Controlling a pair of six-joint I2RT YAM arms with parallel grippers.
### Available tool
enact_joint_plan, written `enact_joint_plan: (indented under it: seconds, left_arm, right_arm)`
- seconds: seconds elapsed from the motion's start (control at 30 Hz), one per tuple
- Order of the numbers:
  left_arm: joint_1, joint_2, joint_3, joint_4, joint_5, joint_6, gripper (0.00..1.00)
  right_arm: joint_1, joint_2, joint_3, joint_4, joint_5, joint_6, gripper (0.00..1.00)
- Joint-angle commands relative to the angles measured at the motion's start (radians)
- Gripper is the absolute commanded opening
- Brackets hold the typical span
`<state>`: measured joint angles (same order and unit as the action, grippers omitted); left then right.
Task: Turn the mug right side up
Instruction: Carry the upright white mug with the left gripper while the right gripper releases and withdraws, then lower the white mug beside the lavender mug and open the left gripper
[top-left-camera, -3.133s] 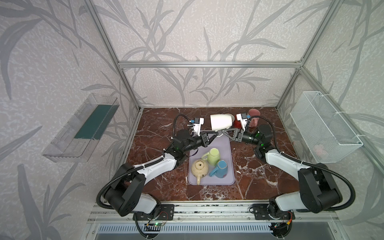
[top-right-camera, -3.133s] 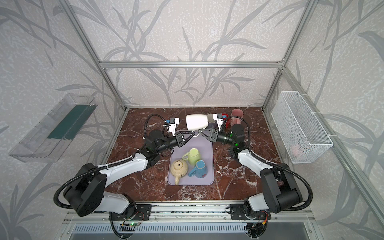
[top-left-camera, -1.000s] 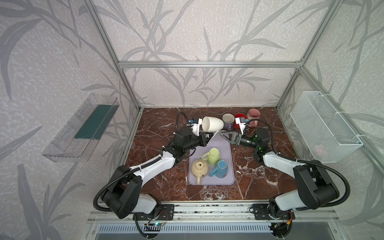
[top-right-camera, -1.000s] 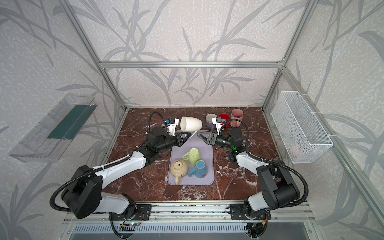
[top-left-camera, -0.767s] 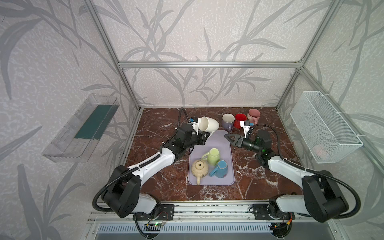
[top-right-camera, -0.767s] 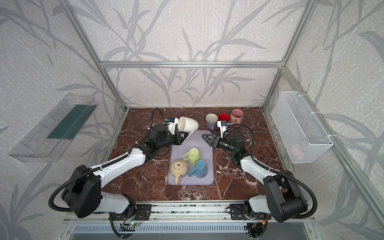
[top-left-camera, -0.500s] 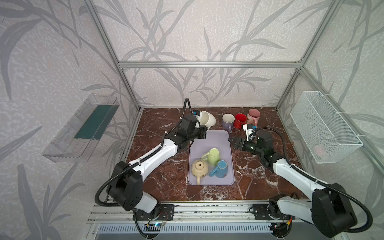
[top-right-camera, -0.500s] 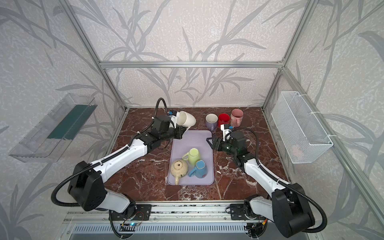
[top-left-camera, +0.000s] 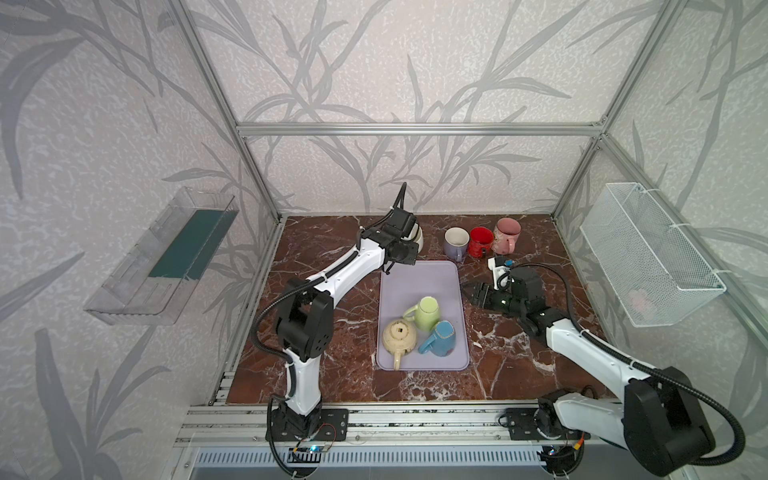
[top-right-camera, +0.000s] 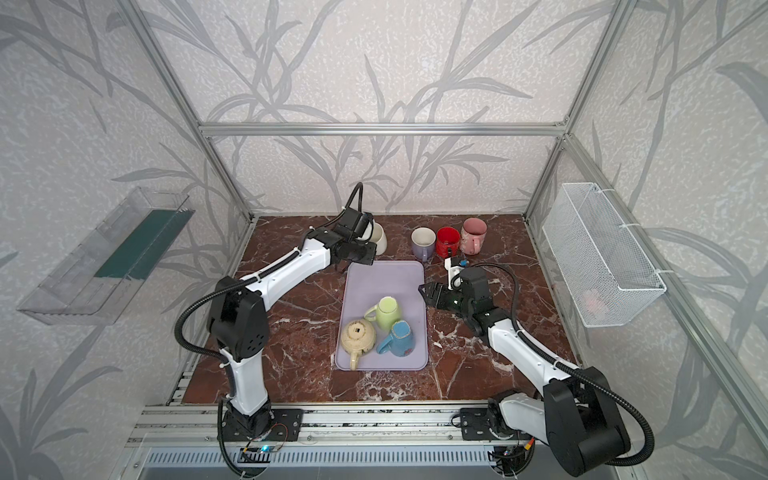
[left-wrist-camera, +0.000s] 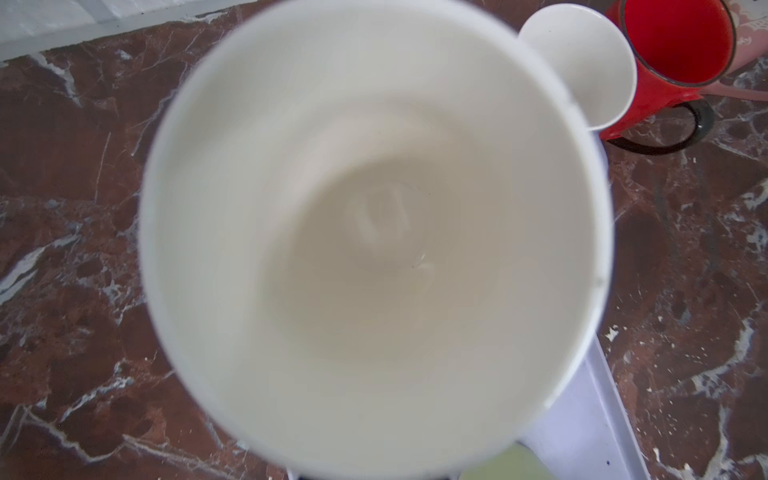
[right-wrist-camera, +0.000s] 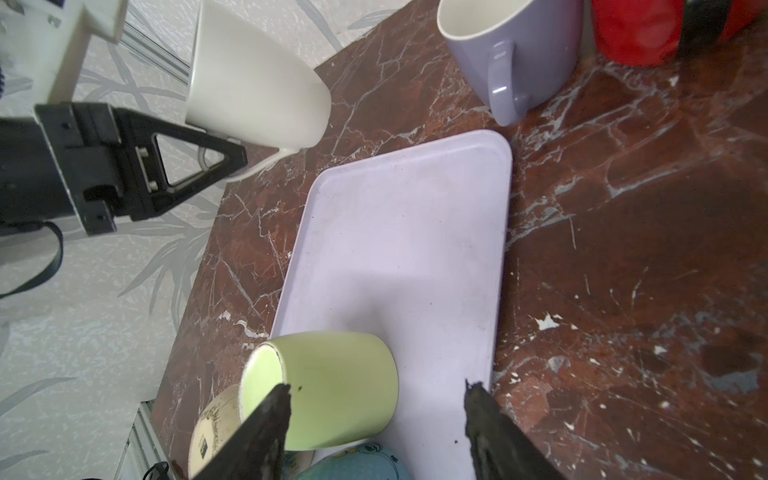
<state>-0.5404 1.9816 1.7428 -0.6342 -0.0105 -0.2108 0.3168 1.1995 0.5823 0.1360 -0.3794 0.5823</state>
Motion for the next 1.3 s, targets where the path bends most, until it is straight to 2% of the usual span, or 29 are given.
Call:
enact_joint_plan:
  seconds: [0.0, 0.37, 0.53, 0.9, 1.27]
  left_arm:
    - [0.0, 0.062, 0.135, -0.057, -0.036, 0.061, 0.0]
    - [-0.004, 0.338, 0.491, -0.154, -0.015, 0.112, 0.0]
    - [-0.018, 0.413, 0.577, -0.186, -0.006, 0.148, 0.0]
    - [-0.058, 0.528, 0.692, -0.219, -0.029, 0.192, 0.0]
    - [-0.071, 0.559, 0.728, -0.238, -0.034, 0.208, 0.0]
  right_arm:
    - [0.009, -0.027, -0.012, 0.019, 0.042, 0.008, 0.67]
    - [0.027, -0.012, -0.026, 0.054, 0.049, 0.015, 0.66]
    - [0.047, -0.026, -0.025, 0.045, 0.077, -0.005, 0.66]
    - [0.066, -0.021, -0.023, 0.038, 0.095, -0.025, 0.66]
    - [0.067, -0.012, -0.028, 0.053, 0.089, -0.019, 0.66]
